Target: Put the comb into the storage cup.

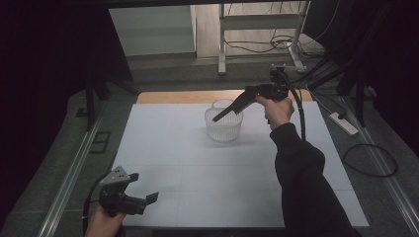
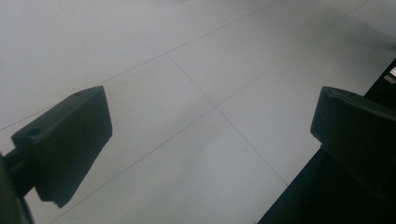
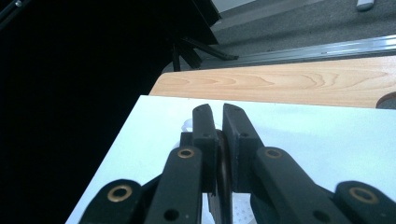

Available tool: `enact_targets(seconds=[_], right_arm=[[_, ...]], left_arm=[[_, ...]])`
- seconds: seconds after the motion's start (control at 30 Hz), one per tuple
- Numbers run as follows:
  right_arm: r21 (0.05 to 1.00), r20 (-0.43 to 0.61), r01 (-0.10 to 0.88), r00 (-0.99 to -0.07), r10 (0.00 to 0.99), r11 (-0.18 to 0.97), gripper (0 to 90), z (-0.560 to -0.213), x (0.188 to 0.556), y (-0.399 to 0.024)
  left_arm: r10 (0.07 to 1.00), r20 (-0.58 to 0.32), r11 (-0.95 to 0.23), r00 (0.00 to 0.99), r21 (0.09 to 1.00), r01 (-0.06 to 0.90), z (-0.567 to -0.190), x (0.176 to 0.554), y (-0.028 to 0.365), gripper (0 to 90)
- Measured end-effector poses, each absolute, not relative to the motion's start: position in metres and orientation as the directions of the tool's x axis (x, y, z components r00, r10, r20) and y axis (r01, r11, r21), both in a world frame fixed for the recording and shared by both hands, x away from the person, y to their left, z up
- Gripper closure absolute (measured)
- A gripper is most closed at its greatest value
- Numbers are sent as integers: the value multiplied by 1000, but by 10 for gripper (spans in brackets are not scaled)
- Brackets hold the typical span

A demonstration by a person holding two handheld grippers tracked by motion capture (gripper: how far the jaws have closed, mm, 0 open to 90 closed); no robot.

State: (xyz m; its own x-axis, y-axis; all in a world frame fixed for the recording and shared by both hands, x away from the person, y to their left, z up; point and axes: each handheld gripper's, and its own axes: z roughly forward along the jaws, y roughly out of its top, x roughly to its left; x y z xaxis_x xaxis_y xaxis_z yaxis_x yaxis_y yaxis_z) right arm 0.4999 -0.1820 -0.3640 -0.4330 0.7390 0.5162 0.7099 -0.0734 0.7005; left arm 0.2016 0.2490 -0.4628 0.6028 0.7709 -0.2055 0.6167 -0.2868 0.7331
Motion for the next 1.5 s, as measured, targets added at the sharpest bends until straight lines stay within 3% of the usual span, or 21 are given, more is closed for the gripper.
enact_targets(seconds=[1.5], right_arm=[[663, 528, 747, -416, 741, -53, 839, -402, 512, -169]], left_arm=[[770, -214, -283, 601, 730, 622, -463, 202, 249, 0]])
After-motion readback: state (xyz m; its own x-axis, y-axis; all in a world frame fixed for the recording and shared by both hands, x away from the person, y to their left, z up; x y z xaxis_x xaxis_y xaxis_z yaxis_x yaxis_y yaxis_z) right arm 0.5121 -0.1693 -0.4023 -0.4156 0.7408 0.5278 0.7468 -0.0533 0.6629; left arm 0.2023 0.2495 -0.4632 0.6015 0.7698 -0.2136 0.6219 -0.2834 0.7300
